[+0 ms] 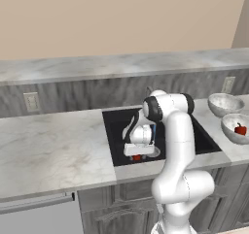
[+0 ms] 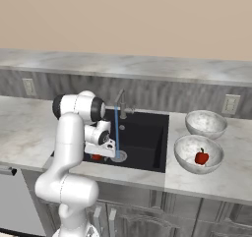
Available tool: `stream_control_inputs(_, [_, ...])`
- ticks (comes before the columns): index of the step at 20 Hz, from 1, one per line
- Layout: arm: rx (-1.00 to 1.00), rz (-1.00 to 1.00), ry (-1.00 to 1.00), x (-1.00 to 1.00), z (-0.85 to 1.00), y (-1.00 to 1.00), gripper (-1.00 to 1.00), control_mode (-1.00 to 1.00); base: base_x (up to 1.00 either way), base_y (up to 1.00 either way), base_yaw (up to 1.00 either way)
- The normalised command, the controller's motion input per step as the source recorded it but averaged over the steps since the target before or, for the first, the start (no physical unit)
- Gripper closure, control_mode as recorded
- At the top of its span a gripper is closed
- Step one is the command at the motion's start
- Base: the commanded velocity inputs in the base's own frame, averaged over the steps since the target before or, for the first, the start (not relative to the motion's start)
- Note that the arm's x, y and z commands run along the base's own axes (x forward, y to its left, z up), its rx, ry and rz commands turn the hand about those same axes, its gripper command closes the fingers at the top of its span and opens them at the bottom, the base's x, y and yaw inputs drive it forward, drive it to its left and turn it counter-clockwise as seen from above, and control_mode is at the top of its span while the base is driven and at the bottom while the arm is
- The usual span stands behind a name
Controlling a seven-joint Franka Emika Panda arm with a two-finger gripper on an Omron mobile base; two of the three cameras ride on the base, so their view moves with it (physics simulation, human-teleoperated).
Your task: Pick the bell peppers from the sink and place them in one bowl. Place the lime in the other bowl. Then turn off the sink faucet.
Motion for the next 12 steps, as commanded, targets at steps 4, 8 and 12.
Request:
stream_control_inputs(4, [0.0, 0.0, 0.0, 0.05, -0.51, 0.0, 1.0, -1.0, 0.0, 0.0, 0.0])
stream_control_inputs(8, [0.0, 0.0, 0.02, 0.0, -0.34, 0.0, 1.0, -1.0, 0.0, 0.0, 0.0])
stream_control_inputs(12, [0.0, 0.0, 0.0, 0.04, -0.04, 0.0, 1.0, -1.0, 0.0, 0.0, 0.0])
